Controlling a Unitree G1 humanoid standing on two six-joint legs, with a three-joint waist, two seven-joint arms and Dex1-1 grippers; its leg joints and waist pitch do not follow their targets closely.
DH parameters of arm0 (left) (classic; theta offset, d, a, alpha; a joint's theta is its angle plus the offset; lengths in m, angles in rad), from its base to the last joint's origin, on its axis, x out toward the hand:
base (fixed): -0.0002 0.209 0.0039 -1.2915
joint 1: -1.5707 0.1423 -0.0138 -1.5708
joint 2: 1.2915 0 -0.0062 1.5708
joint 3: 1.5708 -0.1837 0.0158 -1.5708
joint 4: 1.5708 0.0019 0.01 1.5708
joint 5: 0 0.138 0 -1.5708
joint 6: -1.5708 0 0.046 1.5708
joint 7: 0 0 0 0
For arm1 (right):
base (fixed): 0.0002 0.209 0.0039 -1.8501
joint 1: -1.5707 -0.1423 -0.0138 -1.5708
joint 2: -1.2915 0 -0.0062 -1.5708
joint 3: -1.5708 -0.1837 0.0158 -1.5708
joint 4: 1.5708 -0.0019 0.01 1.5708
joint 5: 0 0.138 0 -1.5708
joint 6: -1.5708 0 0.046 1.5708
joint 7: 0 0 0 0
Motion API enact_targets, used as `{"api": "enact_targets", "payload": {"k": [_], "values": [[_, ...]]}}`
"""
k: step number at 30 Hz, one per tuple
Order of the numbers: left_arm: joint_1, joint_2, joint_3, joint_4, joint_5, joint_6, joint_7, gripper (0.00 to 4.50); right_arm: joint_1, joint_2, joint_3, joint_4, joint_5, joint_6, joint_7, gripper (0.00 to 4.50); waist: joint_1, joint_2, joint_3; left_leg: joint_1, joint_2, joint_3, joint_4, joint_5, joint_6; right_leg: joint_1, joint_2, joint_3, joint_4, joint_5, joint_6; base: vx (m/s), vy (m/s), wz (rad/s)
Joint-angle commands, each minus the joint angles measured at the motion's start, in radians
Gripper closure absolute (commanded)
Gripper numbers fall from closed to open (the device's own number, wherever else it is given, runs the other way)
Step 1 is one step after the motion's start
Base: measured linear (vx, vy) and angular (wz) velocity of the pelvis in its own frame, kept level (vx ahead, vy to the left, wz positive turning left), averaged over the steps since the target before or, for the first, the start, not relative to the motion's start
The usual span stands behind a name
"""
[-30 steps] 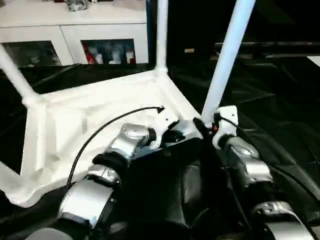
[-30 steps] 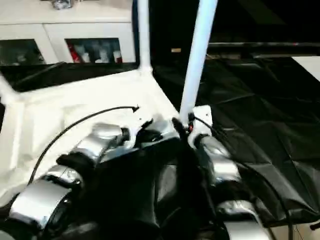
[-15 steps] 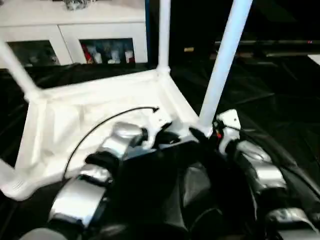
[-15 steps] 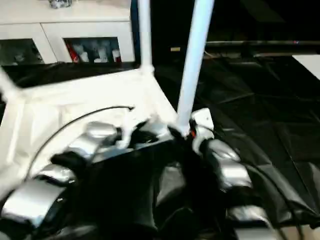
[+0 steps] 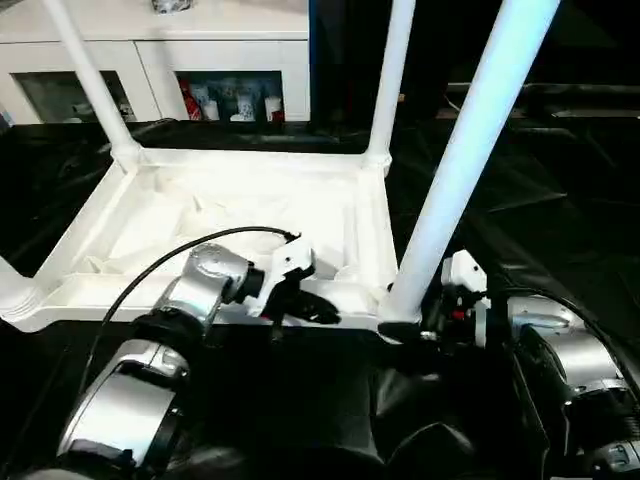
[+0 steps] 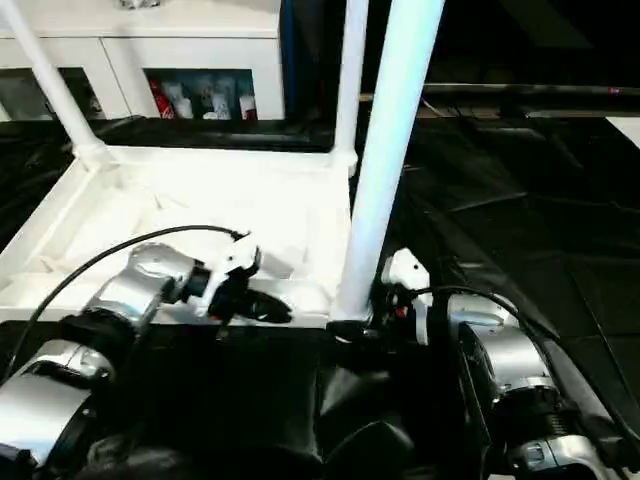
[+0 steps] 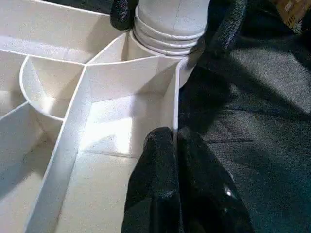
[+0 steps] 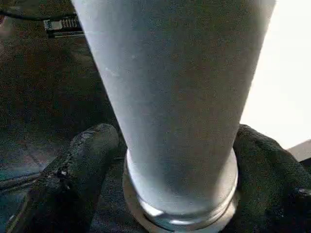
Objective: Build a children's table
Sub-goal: Rotate leg to tighten
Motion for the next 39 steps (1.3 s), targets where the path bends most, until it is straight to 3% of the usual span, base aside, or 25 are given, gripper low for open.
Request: {"api": "enact_targets", "payload": {"k": [1, 9, 13, 16, 19, 20, 21, 23, 24, 27, 28, 30, 31, 36, 39], "values": [[-0.003, -0.012, 0.000, -0.042, -0.045, 0.004, -0.042, 4.50, 0.007, 0.009, 0.019, -0.003, 0.001, 0.033, 0.005, 1.00, 0.002, -0.017, -0.061, 0.030, 0.120, -0.059, -0.078, -0.182, 0.058, 0.032, -0.114, 0.059, -0.063, -0.150, -0.267, 0.000, 0.000, 0.00], [0.007, -0.013, 0.002, -0.063, -0.048, 0.010, -0.030, 4.50, 0.027, 0.021, 0.024, -0.011, -0.003, 0.030, -0.003, 1.67, 0.003, -0.016, -0.062, 0.030, 0.119, -0.059, -0.076, -0.178, 0.060, 0.032, -0.113, 0.057, -0.063, -0.141, -0.269, 0.000, 0.000, 0.00], [-0.006, -0.035, 0.014, -0.026, -0.015, -0.022, 0.102, 4.50, 0.045, 0.048, 0.016, 0.008, -0.037, 0.024, -0.099, 1.78, 0.001, -0.017, -0.061, 0.030, 0.118, -0.060, -0.078, -0.192, 0.048, 0.030, -0.113, 0.058, -0.064, -0.155, -0.265, 0.000, 0.000, 0.00], [-0.034, -0.087, 0.047, 0.028, 0.003, -0.022, 0.303, 4.50, 0.019, 0.138, -0.040, 0.108, -0.088, 0.019, -0.376, 1.80, -0.007, -0.017, -0.056, 0.034, 0.116, -0.063, -0.081, -0.240, 0.017, 0.025, -0.116, 0.059, -0.075, -0.237, -0.255, 0.000, 0.000, 0.00], [-0.053, -0.129, 0.066, 0.058, 0.006, -0.013, 0.419, 4.50, -0.003, 0.206, -0.084, 0.164, -0.104, 0.024, -0.564, 1.80, -0.026, -0.017, -0.052, 0.038, 0.113, -0.074, -0.089, -0.306, -0.036, 0.024, -0.117, 0.060, -0.089, -0.363, -0.214, 0.000, 0.000, 0.00], [-0.061, -0.148, 0.072, 0.070, 0.008, -0.010, 0.464, 4.50, -0.013, 0.236, -0.102, 0.184, -0.108, 0.027, -0.645, 1.80, -0.029, -0.013, -0.051, 0.040, 0.113, -0.074, -0.090, -0.319, -0.043, 0.017, -0.117, 0.061, -0.090, -0.374, -0.210, 0.000, 0.000, 0.00], [-0.070, -0.170, 0.078, 0.084, 0.007, -0.007, 0.512, 4.50, -0.026, 0.268, -0.123, 0.207, -0.105, 0.034, -0.723, 1.80, -0.030, -0.017, -0.052, 0.044, 0.112, -0.075, -0.090, -0.337, -0.052, 0.017, -0.117, 0.061, -0.094, -0.387, -0.198, 0.000, 0.000, 0.00], [-0.091, -0.221, 0.083, 0.109, 0.005, 0.004, 0.586, 4.50, -0.065, 0.339, -0.152, 0.254, -0.098, 0.033, -0.856, 1.80, -0.038, -0.005, -0.051, 0.047, 0.110, -0.076, -0.092, -0.359, -0.064, 0.011, -0.115, 0.063, -0.095, -0.380, -0.198, 0.000, 0.000, 0.00], [-0.099, -0.247, 0.079, 0.120, 0.005, 0.005, 0.607, 4.50, -0.090, 0.376, -0.154, 0.278, -0.102, 0.030, -0.907, 1.80, -0.044, -0.009, -0.053, 0.049, 0.108, -0.075, -0.091, -0.369, -0.069, 0.011, -0.114, 0.062, -0.096, -0.370, -0.198, 0.000, 0.000, 0.00], [-0.105, -0.269, 0.070, 0.127, 0.008, 0.000, 0.608, 4.50, -0.114, 0.404, -0.140, 0.298, -0.125, 0.027, -0.944, 1.80, -0.049, -0.008, -0.054, 0.042, 0.106, -0.073, -0.092, -0.358, -0.050, 0.016, -0.112, 0.063, -0.095, -0.326, -0.198, 0.000, 0.000, 0.00], [-0.106, -0.274, 0.070, 0.130, 0.008, -0.003, 0.608, 4.50, -0.119, 0.411, -0.135, 0.304, -0.131, 0.023, -0.936, 1.80, -0.047, -0.003, -0.054, 0.041, 0.106, -0.073, -0.092, -0.353, -0.044, 0.017, -0.114, 0.064, -0.094, -0.314, -0.200, 0.000, 0.000, 0.00], [-0.108, -0.277, 0.068, 0.133, 0.011, -0.009, 0.602, 4.50, -0.123, 0.414, -0.123, 0.306, -0.143, -0.005, -0.925, 1.80, -0.046, -0.007, -0.056, 0.038, 0.105, -0.070, -0.090, -0.331, -0.025, 0.020, -0.116, 0.064, -0.093, -0.292, -0.200, 0.000, 0.000, 0.00], [-0.109, -0.276, 0.068, 0.137, 0.013, -0.019, 0.595, 4.50, -0.127, 0.419, -0.125, 0.303, -0.131, -0.044, -0.886, 1.11, -0.045, -0.008, -0.057, 0.037, 0.105, -0.069, -0.088, -0.317, -0.009, 0.022, -0.116, 0.064, -0.093, -0.289, -0.202, 0.000, 0.000, 0.00], [-0.097, -0.241, 0.066, 0.128, 0.004, -0.037, 0.523, 4.50, -0.118, 0.378, -0.137, 0.268, -0.093, -0.072, -0.774, 0.83, -0.044, -0.008, -0.057, 0.032, 0.107, -0.070, -0.088, -0.290, 0.015, 0.027, -0.114, 0.061, -0.090, -0.276, -0.208, 0.000, 0.000, 0.00], [-0.076, -0.205, 0.061, 0.101, -0.015, -0.059, 0.409, 4.50, -0.087, 0.309, -0.122, 0.207, -0.056, -0.063, -0.600, 0.83, -0.038, -0.010, -0.059, 0.030, 0.109, -0.066, -0.084, -0.259, 0.042, 0.032, -0.115, 0.062, -0.084, -0.220, -0.222, 0.000, 0.000, 0.00]]}}
